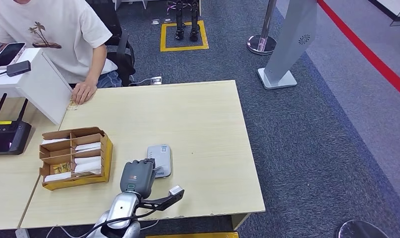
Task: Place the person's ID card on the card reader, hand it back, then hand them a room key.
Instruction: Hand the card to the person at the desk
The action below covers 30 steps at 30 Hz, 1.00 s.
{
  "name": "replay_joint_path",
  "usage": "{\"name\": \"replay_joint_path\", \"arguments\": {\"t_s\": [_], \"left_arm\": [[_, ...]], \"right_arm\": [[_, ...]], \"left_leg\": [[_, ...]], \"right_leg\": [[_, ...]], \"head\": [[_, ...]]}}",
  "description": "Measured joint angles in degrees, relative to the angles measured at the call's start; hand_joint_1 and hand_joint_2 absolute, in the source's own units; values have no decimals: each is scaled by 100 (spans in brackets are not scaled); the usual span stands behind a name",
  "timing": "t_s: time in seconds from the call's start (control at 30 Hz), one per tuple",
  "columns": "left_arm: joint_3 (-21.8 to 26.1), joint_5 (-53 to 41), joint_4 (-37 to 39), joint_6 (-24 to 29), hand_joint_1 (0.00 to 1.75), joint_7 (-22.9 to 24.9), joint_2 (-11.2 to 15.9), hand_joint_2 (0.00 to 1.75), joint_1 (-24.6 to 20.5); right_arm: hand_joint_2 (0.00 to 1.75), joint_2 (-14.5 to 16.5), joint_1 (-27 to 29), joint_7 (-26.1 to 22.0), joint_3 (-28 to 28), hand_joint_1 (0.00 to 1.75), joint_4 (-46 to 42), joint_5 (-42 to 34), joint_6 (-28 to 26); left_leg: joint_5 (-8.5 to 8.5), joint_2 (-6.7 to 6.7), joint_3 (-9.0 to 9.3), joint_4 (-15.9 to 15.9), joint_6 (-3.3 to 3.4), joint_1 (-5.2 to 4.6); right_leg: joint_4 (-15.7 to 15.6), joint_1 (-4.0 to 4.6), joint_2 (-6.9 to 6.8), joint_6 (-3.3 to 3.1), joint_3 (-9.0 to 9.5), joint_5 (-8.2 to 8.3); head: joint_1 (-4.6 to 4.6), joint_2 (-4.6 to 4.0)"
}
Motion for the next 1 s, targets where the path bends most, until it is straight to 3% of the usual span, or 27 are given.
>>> {"name": "replay_joint_path", "arguments": {"t_s": [0.5,0.73,1.0], "left_arm": [[-31,-1,223,100,175,-118,-82,175,-114],[86,0,-313,-48,175,-16,87,175,-181],[98,-1,-348,-61,175,-16,94,175,-191]], "right_arm": [[175,0,1,1,-7,0,0,-4,1],[175,0,22,0,-24,0,0,-4,2],[175,0,24,0,-24,0,0,-4,2]], "left_leg": [[1,-1,4,0,0,0],[2,0,2,0,-2,2],[3,0,1,0,-2,2]], "right_leg": [[0,0,-2,0,6,0],[2,1,-1,-1,3,1],[2,1,-1,-1,2,1]], "head": [[1,1],[1,0],[1,0]]}}
